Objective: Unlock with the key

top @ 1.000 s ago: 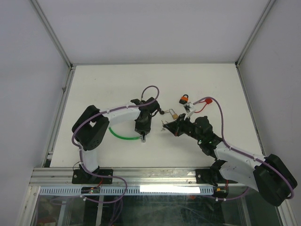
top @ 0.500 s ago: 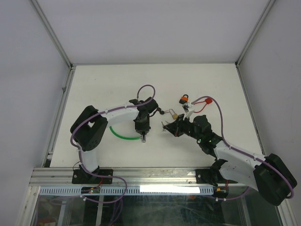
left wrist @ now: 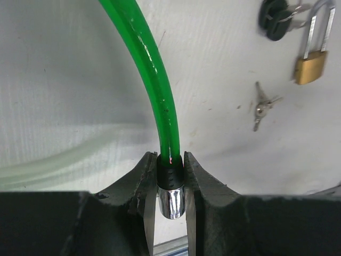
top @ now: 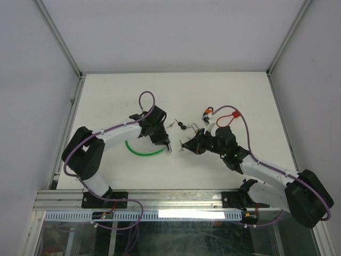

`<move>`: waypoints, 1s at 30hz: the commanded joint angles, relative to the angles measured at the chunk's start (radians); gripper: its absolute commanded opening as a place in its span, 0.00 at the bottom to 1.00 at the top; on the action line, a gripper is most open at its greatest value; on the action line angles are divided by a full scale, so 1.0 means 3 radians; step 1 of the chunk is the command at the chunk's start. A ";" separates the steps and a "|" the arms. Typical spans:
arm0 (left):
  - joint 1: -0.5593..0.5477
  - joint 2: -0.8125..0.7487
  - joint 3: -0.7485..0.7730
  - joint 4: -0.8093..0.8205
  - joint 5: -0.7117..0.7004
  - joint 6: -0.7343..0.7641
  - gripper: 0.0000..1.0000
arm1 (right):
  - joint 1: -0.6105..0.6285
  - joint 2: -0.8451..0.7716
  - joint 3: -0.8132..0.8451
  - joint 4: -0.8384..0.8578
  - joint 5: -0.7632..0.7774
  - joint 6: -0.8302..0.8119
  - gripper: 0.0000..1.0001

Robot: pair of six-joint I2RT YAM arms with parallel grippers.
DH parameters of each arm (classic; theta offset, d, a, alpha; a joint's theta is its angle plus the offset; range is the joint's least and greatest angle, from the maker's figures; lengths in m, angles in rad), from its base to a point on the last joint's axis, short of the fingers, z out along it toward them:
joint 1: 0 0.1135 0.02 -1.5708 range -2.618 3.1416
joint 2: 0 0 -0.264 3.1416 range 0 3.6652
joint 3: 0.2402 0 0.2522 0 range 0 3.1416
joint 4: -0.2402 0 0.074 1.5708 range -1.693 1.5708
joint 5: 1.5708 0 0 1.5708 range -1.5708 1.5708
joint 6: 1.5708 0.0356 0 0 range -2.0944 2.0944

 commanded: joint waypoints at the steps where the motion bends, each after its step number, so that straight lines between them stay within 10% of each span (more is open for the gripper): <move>1: 0.0144 -0.0326 -0.0170 0.0672 0.0349 -0.0341 0.00 | 0.0024 0.0149 0.0224 -0.0005 -0.0224 0.0154 0.00; 30: 0.0323 -0.0804 -0.0593 0.1191 0.0551 -0.0434 0.00 | 0.0110 0.1115 0.0218 0.0854 -0.0413 0.0632 0.00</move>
